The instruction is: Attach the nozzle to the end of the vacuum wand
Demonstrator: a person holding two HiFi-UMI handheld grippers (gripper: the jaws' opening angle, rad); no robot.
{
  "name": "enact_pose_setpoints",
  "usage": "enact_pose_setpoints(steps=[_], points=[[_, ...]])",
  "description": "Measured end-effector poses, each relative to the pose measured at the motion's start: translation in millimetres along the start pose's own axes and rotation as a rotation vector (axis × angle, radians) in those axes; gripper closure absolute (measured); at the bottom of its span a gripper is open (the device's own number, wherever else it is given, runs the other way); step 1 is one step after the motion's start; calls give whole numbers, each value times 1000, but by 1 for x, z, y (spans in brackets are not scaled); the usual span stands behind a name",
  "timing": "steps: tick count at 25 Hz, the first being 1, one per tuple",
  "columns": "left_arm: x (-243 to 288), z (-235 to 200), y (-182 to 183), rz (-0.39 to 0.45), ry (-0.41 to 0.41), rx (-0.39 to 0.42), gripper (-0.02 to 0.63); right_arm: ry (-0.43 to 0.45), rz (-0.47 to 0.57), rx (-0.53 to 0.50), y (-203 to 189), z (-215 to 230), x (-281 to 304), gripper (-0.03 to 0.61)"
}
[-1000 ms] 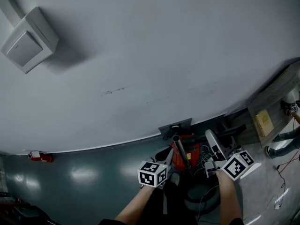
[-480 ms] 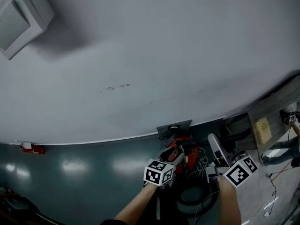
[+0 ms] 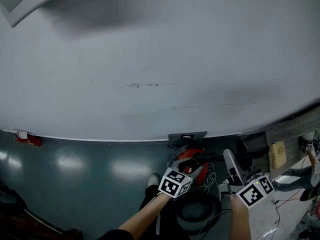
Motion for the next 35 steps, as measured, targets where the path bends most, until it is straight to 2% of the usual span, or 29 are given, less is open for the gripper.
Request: enact_pose_setpoints(steps=[4, 13, 18, 22, 28, 30, 32, 35], points=[[2, 4, 2, 16, 14, 50, 459, 4, -28, -31, -4, -2, 8, 238], [2, 3, 2, 15, 24, 62, 462, -3, -105, -82, -3, -9, 27, 238], [3, 3, 2, 7, 35, 79, 463, -9, -176, -143, -1, -19, 43, 239], [3, 3, 3, 8, 47, 92, 463, 2, -218, -230, -2, -34, 59, 239], [4, 1, 3, -4, 60, 102, 463, 54, -304, -458, -13, -69, 82, 239], [4, -1, 2, -5, 66, 99, 463, 69, -323, -504, -19, -77, 87, 239], [4, -2, 1, -4, 65, 98, 463, 70, -332, -479, -20, -74, 90, 239], [4, -1, 2, -9, 67, 101, 463, 56, -333, -388, -15, -59, 91, 239]])
Point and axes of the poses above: the fingertips, and each gripper's own axes: x forward along the fingers, z to its right, y out of its top, the point moved 5 cm from there along -x, backward along the fingers, and after that the axes turned 1 degree about -x, right-handed, at the moved point
